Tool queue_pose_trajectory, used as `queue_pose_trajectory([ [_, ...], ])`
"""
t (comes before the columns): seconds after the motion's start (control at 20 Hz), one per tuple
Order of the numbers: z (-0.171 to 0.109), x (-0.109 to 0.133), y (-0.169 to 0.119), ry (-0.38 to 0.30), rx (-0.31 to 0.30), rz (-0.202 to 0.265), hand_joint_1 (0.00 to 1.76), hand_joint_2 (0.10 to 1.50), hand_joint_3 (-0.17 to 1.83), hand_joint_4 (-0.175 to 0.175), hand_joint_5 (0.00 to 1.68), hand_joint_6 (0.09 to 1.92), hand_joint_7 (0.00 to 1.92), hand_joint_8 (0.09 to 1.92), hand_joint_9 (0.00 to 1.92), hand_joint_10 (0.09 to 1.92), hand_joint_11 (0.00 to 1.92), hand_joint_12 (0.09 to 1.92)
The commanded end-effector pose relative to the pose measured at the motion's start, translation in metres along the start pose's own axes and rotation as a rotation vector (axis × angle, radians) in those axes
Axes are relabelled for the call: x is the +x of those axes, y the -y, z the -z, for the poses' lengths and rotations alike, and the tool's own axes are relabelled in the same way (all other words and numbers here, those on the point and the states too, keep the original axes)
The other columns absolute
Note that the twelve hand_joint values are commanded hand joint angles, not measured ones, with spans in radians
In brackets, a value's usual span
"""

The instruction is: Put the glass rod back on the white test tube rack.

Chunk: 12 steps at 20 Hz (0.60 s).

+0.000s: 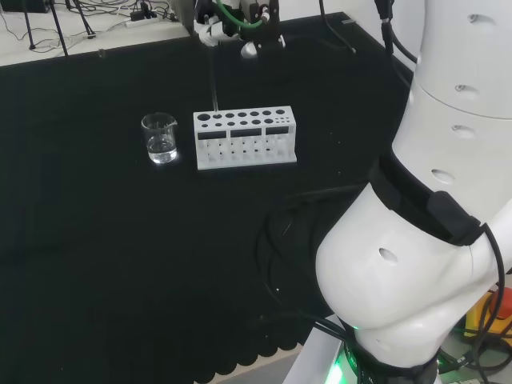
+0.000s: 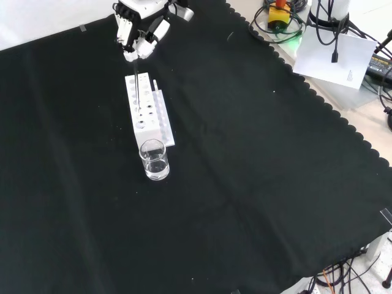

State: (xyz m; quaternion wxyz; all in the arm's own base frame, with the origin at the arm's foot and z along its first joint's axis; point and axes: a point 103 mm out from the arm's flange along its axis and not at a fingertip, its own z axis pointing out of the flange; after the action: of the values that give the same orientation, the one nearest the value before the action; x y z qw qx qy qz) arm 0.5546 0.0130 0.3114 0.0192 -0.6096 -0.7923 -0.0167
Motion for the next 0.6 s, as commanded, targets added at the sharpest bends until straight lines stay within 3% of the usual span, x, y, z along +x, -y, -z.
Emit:
queue_pose_trajectory([
  [0.05,-0.005,0.004,-0.003,0.002,0.012,0.005,1.28,1.11,0.0,-0.175,1.06,0.58,0.99,1.33,1.59,1.05,1.61,0.78],
  [0.6,-0.016,-0.008,-0.003,0.006,0.032,-0.006,1.28,1.11,0.0,-0.175,1.06,0.58,0.98,1.33,1.59,1.04,1.61,0.78],
])
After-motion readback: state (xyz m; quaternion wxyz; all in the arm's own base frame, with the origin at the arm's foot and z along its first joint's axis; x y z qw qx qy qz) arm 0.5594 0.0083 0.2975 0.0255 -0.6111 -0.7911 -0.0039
